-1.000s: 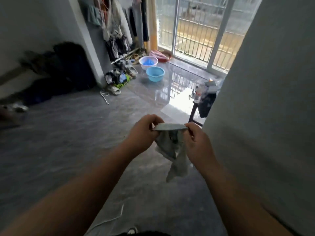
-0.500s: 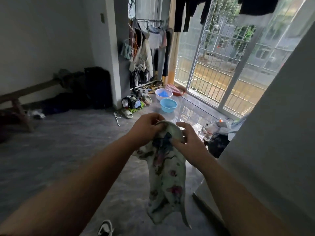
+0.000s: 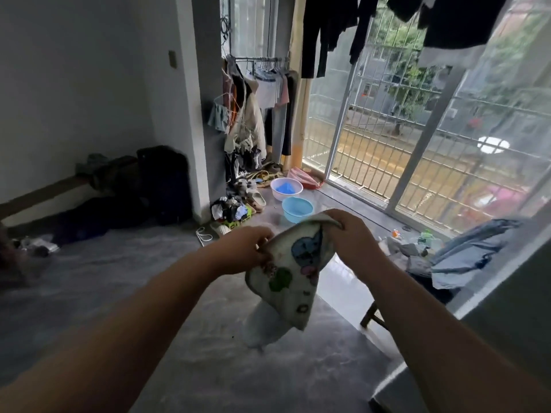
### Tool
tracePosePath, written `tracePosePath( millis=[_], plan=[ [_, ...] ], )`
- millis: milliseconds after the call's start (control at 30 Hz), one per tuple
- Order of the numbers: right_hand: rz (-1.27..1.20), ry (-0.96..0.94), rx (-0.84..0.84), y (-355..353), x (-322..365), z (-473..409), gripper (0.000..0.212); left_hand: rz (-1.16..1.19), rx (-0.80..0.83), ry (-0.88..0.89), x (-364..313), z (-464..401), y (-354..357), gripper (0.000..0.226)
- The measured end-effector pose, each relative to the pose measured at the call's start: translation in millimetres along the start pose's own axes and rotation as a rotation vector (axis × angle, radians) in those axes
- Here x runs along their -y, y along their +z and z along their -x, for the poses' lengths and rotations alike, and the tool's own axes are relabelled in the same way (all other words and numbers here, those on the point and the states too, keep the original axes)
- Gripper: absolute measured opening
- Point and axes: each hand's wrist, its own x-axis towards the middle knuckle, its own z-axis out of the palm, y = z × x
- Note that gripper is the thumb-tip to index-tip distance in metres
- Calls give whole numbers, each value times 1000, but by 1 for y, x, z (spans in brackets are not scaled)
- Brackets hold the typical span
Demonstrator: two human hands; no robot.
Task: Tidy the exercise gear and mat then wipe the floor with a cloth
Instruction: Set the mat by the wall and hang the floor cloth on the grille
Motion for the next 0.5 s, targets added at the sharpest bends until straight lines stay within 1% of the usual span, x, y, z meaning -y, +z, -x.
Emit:
tracePosePath(
  millis=[33, 67, 100, 133, 200, 300, 400, 467, 500],
  plan=[
    [3, 0, -10, 1, 0, -16, 18, -35, 23, 7, 15, -15, -5, 9],
    [20, -7, -22, 1, -2, -32, 17, -33, 26, 14, 27, -30, -12, 5],
    [33, -18, -38, 0, -4, -46, 21, -3, 6, 11, 37, -45, -18, 12],
    [35, -24, -56, -2, -8, -60, 23, 52, -20, -12, 44, -60, -25, 12],
    [39, -31, -92, -8, -18, -84, 26, 171, -90, -33, 57, -89, -36, 8],
    [74, -40, -119, -21, -37, -119, 29, 209, -185, -12, 67, -134, -44, 9],
    [127, -49, -139, -36, -63, -160, 24, 182, -200, -8, 68, -185, -42, 10],
    [145, -36, -154, -48, -82, -191, 24, 232, -231, 5, 67, -228, -42, 10],
    [128, -17, -169, -55, -93, -207, 20, 274, -250, 7, 65, -251, -42, 12]
  ],
)
